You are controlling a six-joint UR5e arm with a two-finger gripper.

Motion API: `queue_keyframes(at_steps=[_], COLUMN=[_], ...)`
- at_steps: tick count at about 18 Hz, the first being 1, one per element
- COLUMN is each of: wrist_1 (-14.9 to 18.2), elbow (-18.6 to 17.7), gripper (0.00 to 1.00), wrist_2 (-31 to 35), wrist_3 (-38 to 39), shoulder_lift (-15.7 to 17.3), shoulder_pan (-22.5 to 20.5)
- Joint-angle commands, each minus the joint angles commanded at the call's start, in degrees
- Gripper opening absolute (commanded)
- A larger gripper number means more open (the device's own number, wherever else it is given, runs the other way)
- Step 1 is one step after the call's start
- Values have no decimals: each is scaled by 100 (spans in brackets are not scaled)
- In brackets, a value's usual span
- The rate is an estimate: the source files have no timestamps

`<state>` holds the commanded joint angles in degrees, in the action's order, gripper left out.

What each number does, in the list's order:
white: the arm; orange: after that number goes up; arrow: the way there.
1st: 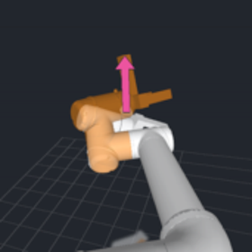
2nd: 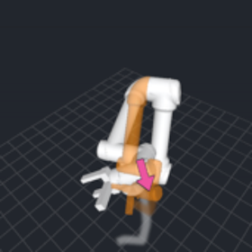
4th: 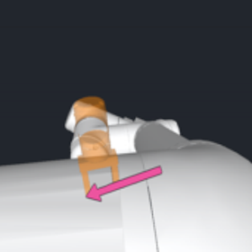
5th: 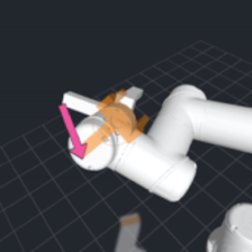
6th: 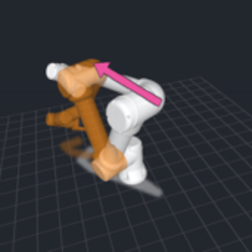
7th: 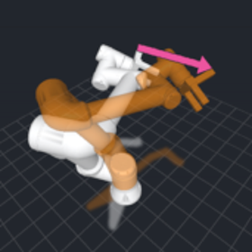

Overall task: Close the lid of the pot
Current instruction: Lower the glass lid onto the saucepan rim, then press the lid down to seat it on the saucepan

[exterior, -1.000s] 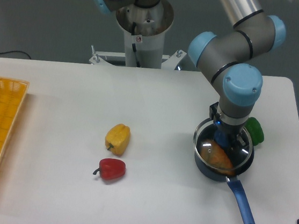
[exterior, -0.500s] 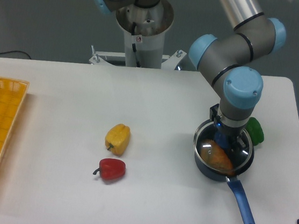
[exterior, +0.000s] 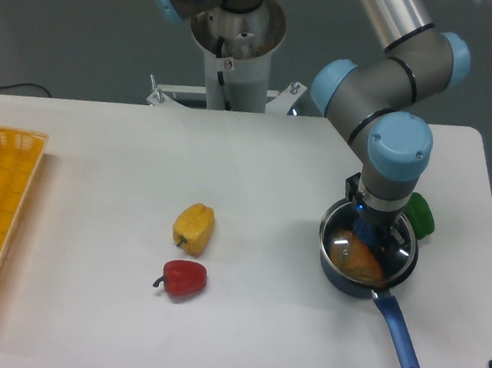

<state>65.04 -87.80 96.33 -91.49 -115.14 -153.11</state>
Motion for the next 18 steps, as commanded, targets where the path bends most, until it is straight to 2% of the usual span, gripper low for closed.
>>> queue_keyframes(at_steps=[18], wrist_1=[-18], elbow=[0], gripper=[56], wrist_2=[0], wrist_3=[-176], shoulder_lift=[-44], shoulder_pan=[-97])
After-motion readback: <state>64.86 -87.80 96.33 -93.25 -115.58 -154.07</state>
